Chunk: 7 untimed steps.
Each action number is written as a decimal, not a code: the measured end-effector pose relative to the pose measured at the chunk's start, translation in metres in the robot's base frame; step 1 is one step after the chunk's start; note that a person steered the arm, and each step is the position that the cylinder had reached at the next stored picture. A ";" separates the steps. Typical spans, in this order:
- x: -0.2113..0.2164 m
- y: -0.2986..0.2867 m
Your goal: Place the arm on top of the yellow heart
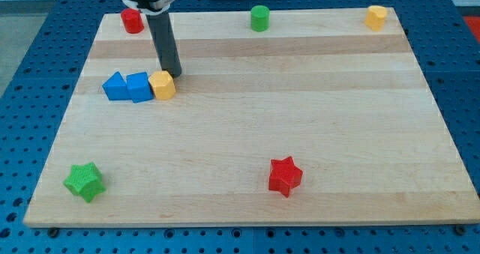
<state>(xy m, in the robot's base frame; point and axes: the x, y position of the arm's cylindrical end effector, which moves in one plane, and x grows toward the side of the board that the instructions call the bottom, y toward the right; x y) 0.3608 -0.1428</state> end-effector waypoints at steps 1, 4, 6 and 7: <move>0.000 -0.009; -0.046 0.077; -0.080 0.154; -0.105 0.181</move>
<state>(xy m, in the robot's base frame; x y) 0.2563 0.0384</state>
